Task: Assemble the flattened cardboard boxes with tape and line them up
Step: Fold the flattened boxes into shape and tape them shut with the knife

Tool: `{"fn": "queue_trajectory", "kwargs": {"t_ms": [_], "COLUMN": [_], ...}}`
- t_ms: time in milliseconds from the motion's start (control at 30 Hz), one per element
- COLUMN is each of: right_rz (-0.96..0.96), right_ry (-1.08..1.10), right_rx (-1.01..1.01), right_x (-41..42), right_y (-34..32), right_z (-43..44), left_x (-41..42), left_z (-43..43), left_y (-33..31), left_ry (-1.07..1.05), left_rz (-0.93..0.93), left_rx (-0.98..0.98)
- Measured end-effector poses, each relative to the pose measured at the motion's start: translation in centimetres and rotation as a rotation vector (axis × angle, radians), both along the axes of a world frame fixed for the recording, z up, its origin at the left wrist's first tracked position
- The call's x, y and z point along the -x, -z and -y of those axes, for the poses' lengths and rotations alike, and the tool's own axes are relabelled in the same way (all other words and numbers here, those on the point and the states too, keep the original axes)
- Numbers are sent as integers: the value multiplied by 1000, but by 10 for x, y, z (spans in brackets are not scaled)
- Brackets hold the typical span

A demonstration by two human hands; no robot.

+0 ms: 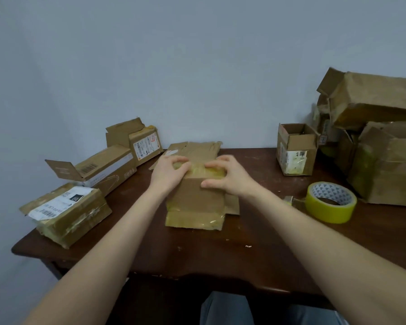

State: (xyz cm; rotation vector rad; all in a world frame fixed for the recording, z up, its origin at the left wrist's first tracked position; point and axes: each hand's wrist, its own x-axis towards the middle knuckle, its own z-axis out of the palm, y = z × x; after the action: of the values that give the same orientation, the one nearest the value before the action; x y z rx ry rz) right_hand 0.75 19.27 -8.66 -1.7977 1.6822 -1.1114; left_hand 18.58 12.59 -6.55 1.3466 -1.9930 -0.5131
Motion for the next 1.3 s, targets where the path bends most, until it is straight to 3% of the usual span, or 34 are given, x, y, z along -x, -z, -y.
{"fn": "queue_trajectory", "kwargs": {"t_ms": [133, 333, 400, 500, 567, 667, 733, 900, 1133, 1300], "right_rz": [-48, -162, -346, -800, -889, -894, -905, -922, -892, -741], "right_ry": [-8, -67, -34, -7, -6, 11, 11, 14, 26, 17], "right_rx": [-31, -135, -151, -119, -113, -103, -114, -140, -146, -126], "right_x": [-12, 20, 31, 30, 25, 24, 24, 21, 18, 19], "right_y": [11, -12, -21, -27, -20, -13, -13, -14, -15, -19], "right_z": [4, -11, -20, -29, -32, -35, -34, -34, -36, -44], "left_x": [-16, 10, 26, 47, 54, 54, 53, 50, 43, 46], "left_z": [0, -9, -14, -20, -22, -30, -39, -45, -41, -41], "left_y": [9, 13, 16, 17, 15, 14, 18, 25, 23, 22], "left_ry": [59, 81, 109, 158, 159, 110, 156, 207, 282, 288], "left_rz": [118, 124, 133, 148, 240, 480, 480, 593, 599, 603], "left_rx": [-53, -31, -28, -47, -16, 307, 415, 409, 393, 364]}}
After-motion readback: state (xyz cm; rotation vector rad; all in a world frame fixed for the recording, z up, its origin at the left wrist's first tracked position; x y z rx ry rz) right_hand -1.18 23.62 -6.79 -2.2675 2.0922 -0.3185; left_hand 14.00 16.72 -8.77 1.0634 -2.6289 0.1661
